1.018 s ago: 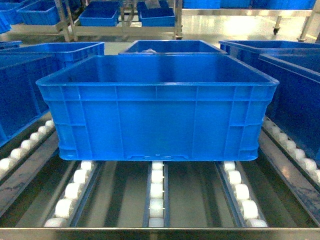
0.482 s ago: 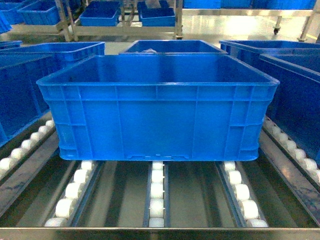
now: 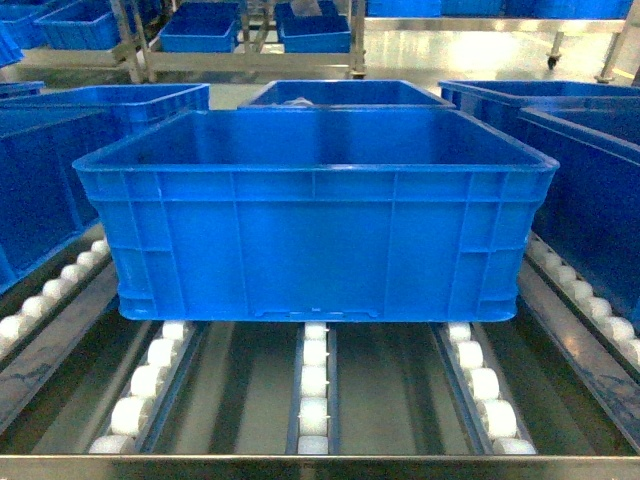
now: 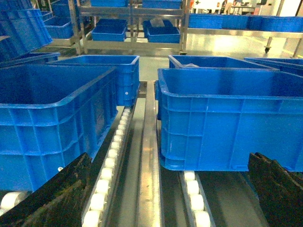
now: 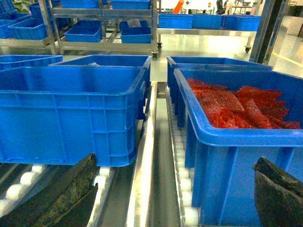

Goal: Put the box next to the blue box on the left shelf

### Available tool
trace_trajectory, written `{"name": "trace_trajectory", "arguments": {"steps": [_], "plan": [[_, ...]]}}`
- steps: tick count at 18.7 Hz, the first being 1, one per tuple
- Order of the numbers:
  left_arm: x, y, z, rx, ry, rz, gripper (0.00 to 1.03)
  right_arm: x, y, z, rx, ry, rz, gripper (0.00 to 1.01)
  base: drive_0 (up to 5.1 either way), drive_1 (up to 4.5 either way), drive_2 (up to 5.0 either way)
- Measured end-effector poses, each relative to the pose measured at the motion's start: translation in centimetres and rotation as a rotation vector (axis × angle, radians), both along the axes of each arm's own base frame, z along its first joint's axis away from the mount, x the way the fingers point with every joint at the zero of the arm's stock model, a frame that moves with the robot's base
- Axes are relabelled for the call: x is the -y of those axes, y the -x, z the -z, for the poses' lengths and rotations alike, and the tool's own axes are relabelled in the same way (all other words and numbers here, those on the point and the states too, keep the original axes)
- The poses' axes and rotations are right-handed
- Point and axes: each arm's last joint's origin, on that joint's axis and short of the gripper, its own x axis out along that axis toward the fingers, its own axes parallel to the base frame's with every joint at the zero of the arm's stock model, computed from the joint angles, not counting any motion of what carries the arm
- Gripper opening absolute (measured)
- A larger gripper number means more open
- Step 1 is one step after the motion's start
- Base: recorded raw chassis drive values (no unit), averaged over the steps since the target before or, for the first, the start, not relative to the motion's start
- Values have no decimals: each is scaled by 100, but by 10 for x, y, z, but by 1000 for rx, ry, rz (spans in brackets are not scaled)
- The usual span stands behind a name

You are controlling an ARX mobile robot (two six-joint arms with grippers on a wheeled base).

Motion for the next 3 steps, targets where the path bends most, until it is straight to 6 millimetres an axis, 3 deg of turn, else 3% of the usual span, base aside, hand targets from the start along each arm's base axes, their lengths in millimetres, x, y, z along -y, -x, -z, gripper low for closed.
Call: {"name": "trace_trajectory", "arguments": {"steps": [3], "plan": [[0,0,0,0,0,0,98,0,0,0,0,0,0,98,0,0,0]]}}
